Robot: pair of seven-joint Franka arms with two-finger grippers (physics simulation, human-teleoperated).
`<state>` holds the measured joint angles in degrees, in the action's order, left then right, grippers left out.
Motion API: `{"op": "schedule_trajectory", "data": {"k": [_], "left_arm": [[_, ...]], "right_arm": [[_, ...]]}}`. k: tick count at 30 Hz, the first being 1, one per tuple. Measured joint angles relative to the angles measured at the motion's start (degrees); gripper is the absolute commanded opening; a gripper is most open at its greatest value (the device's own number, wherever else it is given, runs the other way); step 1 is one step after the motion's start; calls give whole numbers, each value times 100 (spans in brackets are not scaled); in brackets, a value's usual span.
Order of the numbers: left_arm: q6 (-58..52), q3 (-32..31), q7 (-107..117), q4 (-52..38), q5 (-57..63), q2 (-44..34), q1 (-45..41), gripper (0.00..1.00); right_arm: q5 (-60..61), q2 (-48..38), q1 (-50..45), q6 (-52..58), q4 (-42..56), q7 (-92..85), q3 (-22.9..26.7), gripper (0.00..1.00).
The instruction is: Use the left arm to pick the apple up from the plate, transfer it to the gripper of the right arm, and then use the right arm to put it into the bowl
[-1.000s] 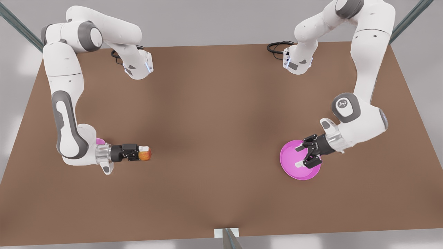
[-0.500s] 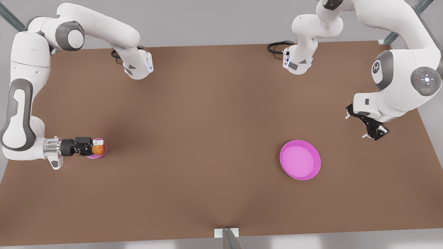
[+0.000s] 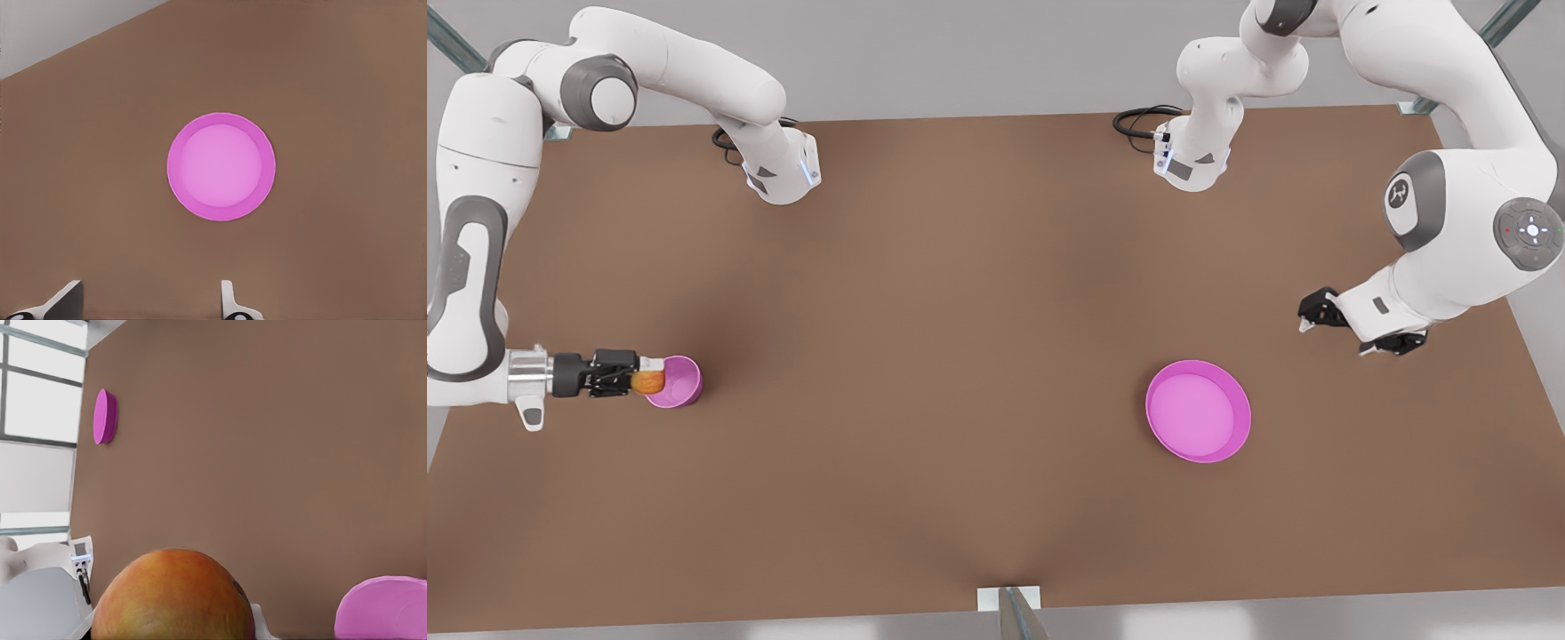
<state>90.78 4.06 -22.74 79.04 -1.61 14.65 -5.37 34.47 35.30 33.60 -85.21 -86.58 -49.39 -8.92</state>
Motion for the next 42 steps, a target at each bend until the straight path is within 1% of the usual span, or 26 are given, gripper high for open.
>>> {"op": "schedule_trajectory", "data": {"k": [9, 13, 23, 24, 25, 26, 27, 31, 33, 34, 35, 36, 38, 39, 41, 42], "left_arm": [[9, 2, 1045, 9, -24, 1, 6, 100], [12, 6, 1367, 9, -26, 1, 15, 100], [19, 3, 1917, 9, -27, 9, 12, 100], [19, 4, 1958, 9, -27, 9, 10, 100], [19, 5, 1996, 9, -27, 9, 9, 100], [19, 5, 2032, 9, -27, 9, 10, 100], [19, 5, 2066, 9, -27, 9, 10, 100], [20, 5, 2184, 9, -27, 9, 9, 100], [20, 6, 2235, 9, -27, 5, 9, 100], [17, 3, 2259, 9, -25, -8, 11, 100], [15, 1, 2280, 5, -22, -17, 8, 100], [14, 1, 2301, 6, -24, -21, 7, 100], [10, -1, 2339, 3, -25, -34, 0, 100], [5, -2, 2356, 2, -26, -51, -4, 100], [-1, -2, 2388, 0, -26, -65, -8, 100], [-4, -2, 2403, 0, -26, -72, -7, 100]], "right_arm": [[-709, 15, -50, -565, -9, 76, 24, 74], [-1083, 161, -38, -779, -28, 147, 25, 74], [-1699, 229, -212, -1191, -398, 423, 2, 75], [-1722, 234, -212, -1218, -419, 447, -2, 77], [-1740, 249, -209, -1242, -434, 470, -3, 83], [-1756, 258, -207, -1263, -445, 491, -3, 97], [-1768, 263, -206, -1284, -451, 512, -3, 100], [-1830, 265, -205, -1348, -444, 584, -4, 100], [-1886, 212, -207, -1362, -273, 621, -59, 100], [-1949, 110, -209, -1362, -114, 651, -168, 100], [-2069, -125, -209, -1360, -12, 703, -378, 100], [-2335, -444, -197, -1349, 171, 798, -800, 100], [-3189, -990, -213, -1221, 651, 1117, -2015, 100], [-3616, -1114, -227, -1131, 835, 1319, -2591, 100], [-4301, -1283, -233, -972, 1005, 1776, -3500, 100], [-4565, -1329, -239, -901, 1037, 2004, -3803, 100]]}}
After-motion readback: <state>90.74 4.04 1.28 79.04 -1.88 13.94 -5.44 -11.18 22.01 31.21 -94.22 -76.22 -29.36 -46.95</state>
